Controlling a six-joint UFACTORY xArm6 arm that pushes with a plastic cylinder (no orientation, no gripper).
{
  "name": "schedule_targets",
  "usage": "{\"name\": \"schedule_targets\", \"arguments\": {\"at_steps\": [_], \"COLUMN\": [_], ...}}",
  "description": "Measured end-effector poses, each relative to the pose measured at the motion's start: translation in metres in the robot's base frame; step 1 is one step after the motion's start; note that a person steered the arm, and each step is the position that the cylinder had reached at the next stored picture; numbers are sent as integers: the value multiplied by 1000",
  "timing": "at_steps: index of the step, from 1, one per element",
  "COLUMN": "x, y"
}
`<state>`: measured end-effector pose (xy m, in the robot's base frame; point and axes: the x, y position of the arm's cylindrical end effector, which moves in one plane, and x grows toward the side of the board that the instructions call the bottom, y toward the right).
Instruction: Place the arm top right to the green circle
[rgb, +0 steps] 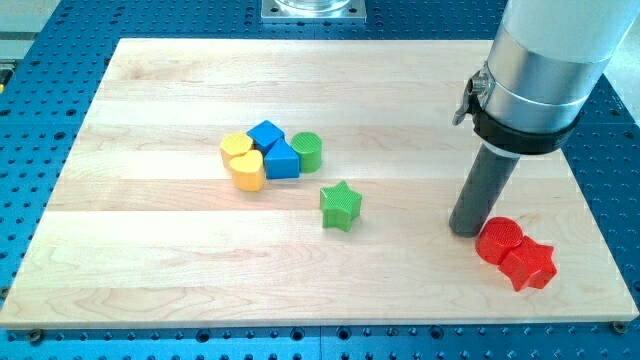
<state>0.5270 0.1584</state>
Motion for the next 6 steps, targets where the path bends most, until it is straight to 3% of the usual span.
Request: {"name": "schedule_targets", "arguments": {"at_steps": [3,5,6], "x": [1,-58,-109], "y": [0,-20,-58]}}
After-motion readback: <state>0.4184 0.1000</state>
